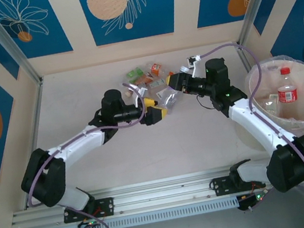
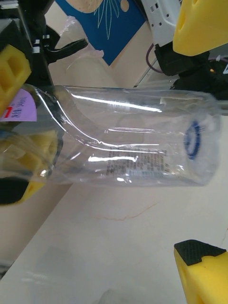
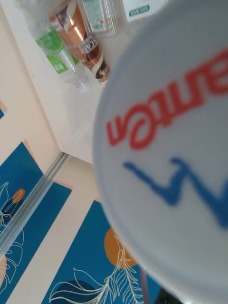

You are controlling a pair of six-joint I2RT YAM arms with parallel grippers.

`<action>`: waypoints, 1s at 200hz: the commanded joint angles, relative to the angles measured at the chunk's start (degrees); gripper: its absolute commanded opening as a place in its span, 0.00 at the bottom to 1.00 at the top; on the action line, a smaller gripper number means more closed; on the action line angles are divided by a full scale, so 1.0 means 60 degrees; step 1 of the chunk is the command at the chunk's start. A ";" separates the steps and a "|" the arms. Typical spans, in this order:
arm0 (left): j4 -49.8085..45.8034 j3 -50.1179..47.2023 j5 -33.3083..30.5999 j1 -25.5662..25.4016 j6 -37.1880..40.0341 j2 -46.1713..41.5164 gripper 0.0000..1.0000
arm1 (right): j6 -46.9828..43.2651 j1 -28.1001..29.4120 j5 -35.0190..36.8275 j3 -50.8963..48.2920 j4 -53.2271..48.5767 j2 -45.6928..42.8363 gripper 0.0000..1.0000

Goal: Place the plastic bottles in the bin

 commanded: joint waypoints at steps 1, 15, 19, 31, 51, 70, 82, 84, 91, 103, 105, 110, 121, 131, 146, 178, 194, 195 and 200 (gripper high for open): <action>0.0335 -0.0394 -0.1517 -0.0049 0.0280 -0.0529 1.00 | -0.0869 -0.0121 0.0854 0.0315 -0.0826 -0.0571 0.39; 0.0342 -0.0688 -0.2721 -0.0052 0.0378 -0.0811 1.00 | -0.1153 -0.0152 0.1381 0.0348 -0.1241 -0.0912 0.39; 0.0434 -0.0804 -0.2959 -0.0055 0.0390 -0.0894 1.00 | -0.1210 -0.0167 0.1516 0.0348 -0.1343 -0.1005 0.38; 0.0617 -0.1072 -0.3704 -0.0046 0.0343 -0.1110 1.00 | -0.1376 -0.0204 0.1788 0.0362 -0.1616 -0.1247 0.38; 0.0319 -0.1193 -0.4781 -0.0052 0.0286 -0.1304 1.00 | -0.1696 -0.0246 0.2287 0.0419 -0.2065 -0.1625 0.37; 0.0192 -0.1304 -0.5529 -0.0051 0.0227 -0.1308 1.00 | -0.2056 -0.0279 0.2825 0.0522 -0.2417 -0.2013 0.37; 0.0278 -0.1417 -0.5889 -0.0043 0.0104 -0.1274 1.00 | -0.2223 -0.0326 0.3019 0.0602 -0.2596 -0.2236 0.37; 0.0311 -0.1443 -0.5932 -0.0049 0.0086 -0.1268 1.00 | -0.2238 -0.0342 0.3043 0.0617 -0.2624 -0.2282 0.37; 0.0430 -0.1521 -0.6070 -0.0049 0.0031 -0.1236 1.00 | -0.2310 -0.0358 0.3083 0.0675 -0.2727 -0.2391 0.37; 0.0620 -0.1642 -0.6252 -0.0052 -0.0053 -0.1190 1.00 | -0.2448 -0.0374 0.3204 0.0803 -0.2977 -0.2551 0.37; 0.0646 -0.1657 -0.6269 -0.0055 -0.0067 -0.1170 1.00 | -0.2478 -0.0376 0.3235 0.0832 -0.3031 -0.2580 0.37; 0.0701 -0.1683 -0.6285 -0.0051 -0.0057 -0.1145 1.00 | -0.2580 -0.0387 0.3323 0.0905 -0.3127 -0.2649 0.37; 0.0707 -0.1692 -0.6393 -0.0054 -0.0076 -0.1081 1.00 | -0.2912 -0.0392 0.3654 0.1140 -0.3533 -0.2828 0.37; 0.0672 -0.1680 -0.6467 -0.0046 -0.0066 -0.1015 1.00 | -0.3189 -0.0406 0.4162 0.1405 -0.3894 -0.2997 0.37; 0.0642 -0.1662 -0.6577 -0.0052 -0.0059 -0.0894 1.00 | -0.3591 -0.0485 0.4643 0.1757 -0.4305 -0.3243 0.38; 0.0377 -0.1472 -0.6766 -0.0042 -0.0217 -0.0600 1.00 | -0.4771 -0.0647 0.6668 0.2986 -0.5481 -0.3568 0.38; 0.0438 -0.1430 -0.6708 -0.0048 -0.0247 -0.0441 1.00 | -0.5400 -0.0821 0.7832 0.3398 -0.5387 -0.3829 0.38; 0.0434 -0.1422 -0.6706 -0.0052 -0.0247 -0.0431 1.00 | -0.5418 -0.0823 0.7861 0.3419 -0.5368 -0.3844 0.38; 0.0434 -0.1396 -0.6690 -0.0051 -0.0229 -0.0373 1.00 | -0.5635 -0.0885 0.8150 0.3494 -0.5260 -0.3920 0.38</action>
